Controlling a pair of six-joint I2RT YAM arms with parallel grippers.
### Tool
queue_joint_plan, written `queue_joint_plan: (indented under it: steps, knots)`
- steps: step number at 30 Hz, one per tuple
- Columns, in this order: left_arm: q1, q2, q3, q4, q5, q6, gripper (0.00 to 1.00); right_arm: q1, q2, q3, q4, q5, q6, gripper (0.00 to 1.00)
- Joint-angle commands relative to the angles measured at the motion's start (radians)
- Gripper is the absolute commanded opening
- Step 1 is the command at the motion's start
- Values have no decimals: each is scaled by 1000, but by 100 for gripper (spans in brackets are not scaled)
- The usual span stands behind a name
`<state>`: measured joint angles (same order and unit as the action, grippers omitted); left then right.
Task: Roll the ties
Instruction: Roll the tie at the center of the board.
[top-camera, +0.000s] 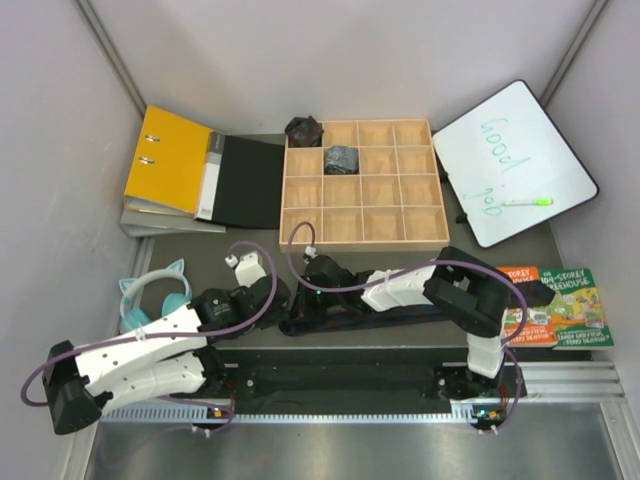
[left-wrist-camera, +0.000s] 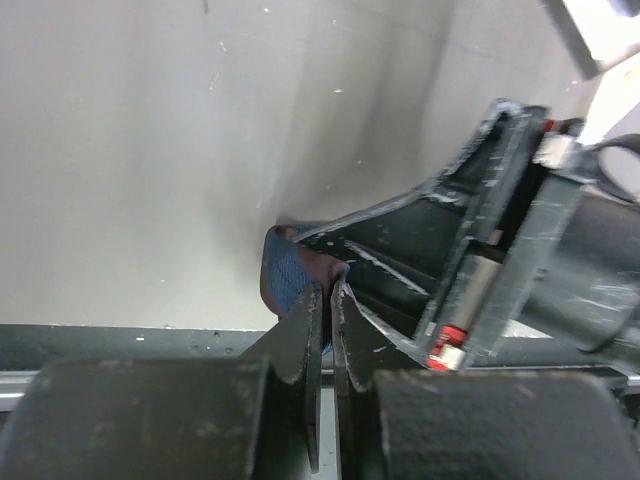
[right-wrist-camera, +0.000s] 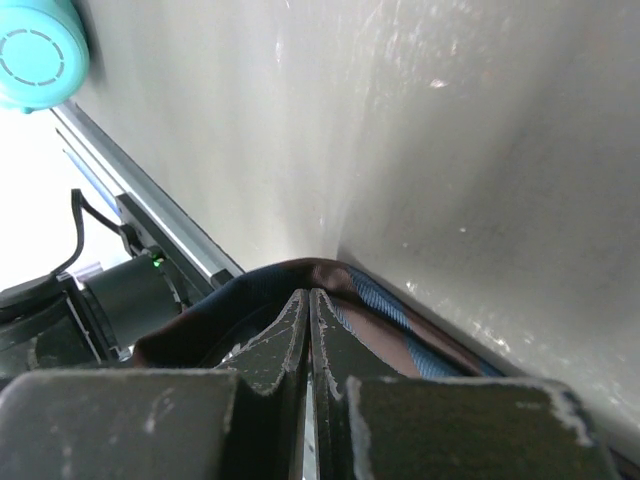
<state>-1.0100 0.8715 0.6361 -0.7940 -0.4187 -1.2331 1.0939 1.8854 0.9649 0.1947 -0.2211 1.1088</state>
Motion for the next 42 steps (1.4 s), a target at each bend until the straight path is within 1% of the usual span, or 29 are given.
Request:
queue_joint_plan:
  steps: [1,7,11,16,18,19,23,30,34,42]
  knots:
    - [-15,33,43,-16,-41,-37,0,-29,-86,-3,-24,20,-21,0]
    - [-35,101,76,-56,-94,-71,0,-104,-204,-64,-124,51,-61,0]
    - [-55,173,106,-60,-109,-91,0,-161,-302,-100,-230,86,-107,0]
    - [-87,233,155,-67,-141,-132,0,-245,-459,-155,-327,127,-141,0]
    - [-94,256,162,-54,-143,-134,0,-265,-508,-172,-368,138,-156,0]
    - [-93,262,165,-24,-131,-128,0,-273,-555,-187,-385,144,-161,0]
    - [-105,323,166,42,-97,-112,0,-319,-661,-224,-443,178,-179,0]
    - [-145,441,185,142,-65,-112,0,-338,-784,-273,-501,198,-182,0]
    - [-174,512,241,148,-68,-108,0,-339,-830,-290,-512,204,-173,0]
    - [-193,619,293,173,-46,-123,0,-338,-879,-301,-549,218,-175,0]
